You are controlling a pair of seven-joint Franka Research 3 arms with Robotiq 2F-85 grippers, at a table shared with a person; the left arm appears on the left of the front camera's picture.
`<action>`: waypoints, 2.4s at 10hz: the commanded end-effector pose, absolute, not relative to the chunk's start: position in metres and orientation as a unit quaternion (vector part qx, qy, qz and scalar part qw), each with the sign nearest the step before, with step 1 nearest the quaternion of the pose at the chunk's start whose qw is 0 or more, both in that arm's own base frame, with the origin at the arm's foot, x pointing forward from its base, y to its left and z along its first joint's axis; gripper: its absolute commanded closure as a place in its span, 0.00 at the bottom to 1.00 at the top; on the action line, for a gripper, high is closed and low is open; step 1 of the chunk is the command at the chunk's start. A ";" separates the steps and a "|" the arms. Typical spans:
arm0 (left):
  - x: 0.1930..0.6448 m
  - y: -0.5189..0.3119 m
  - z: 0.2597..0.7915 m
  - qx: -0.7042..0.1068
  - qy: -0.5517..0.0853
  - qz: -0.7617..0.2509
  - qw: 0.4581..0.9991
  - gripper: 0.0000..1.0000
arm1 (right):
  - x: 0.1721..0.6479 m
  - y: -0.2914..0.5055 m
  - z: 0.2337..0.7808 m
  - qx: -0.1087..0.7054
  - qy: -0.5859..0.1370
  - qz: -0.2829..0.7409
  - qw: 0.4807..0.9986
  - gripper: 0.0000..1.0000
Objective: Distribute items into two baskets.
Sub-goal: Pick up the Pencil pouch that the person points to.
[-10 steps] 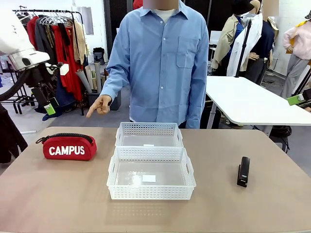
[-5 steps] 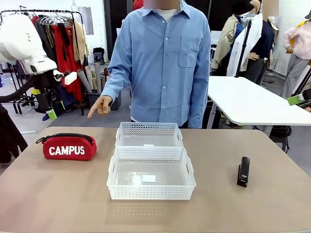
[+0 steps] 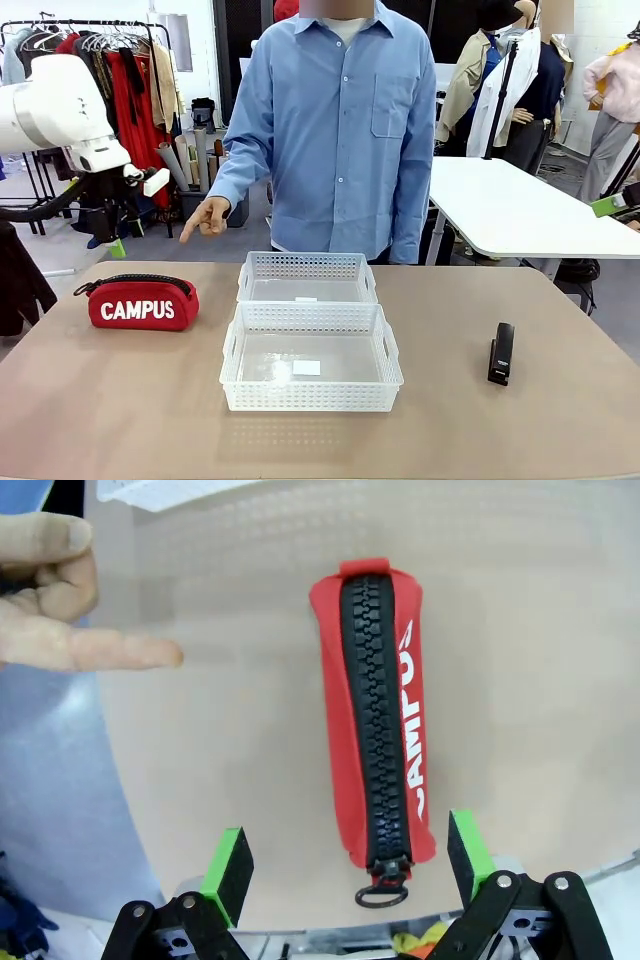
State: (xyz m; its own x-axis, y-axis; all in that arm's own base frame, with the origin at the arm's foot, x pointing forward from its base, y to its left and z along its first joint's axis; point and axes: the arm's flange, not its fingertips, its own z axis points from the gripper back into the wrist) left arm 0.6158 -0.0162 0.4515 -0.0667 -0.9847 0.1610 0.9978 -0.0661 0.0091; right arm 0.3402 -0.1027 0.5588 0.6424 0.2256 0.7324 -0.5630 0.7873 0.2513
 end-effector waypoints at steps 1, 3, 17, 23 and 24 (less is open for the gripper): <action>0.614 -0.009 0.434 -0.059 -0.041 -0.735 0.674 0.00 | 0.341 -0.103 0.560 0.246 -0.365 0.230 0.868 0.00; 0.611 -0.010 0.418 -0.072 -0.025 -0.735 0.673 0.00 | 0.341 -0.103 0.560 0.246 -0.365 0.230 0.868 0.00; 0.604 -0.017 0.350 -0.112 -0.042 -0.727 0.676 0.11 | 0.341 -0.103 0.560 0.246 -0.365 0.230 0.868 0.00; 0.604 -0.020 0.348 -0.106 -0.035 -0.719 0.686 1.00 | 0.341 -0.103 0.560 0.246 -0.365 0.230 0.868 0.00; 0.604 -0.021 0.348 -0.106 -0.035 -0.719 0.686 1.00 | 0.341 -0.103 0.560 0.246 -0.365 0.230 0.868 0.00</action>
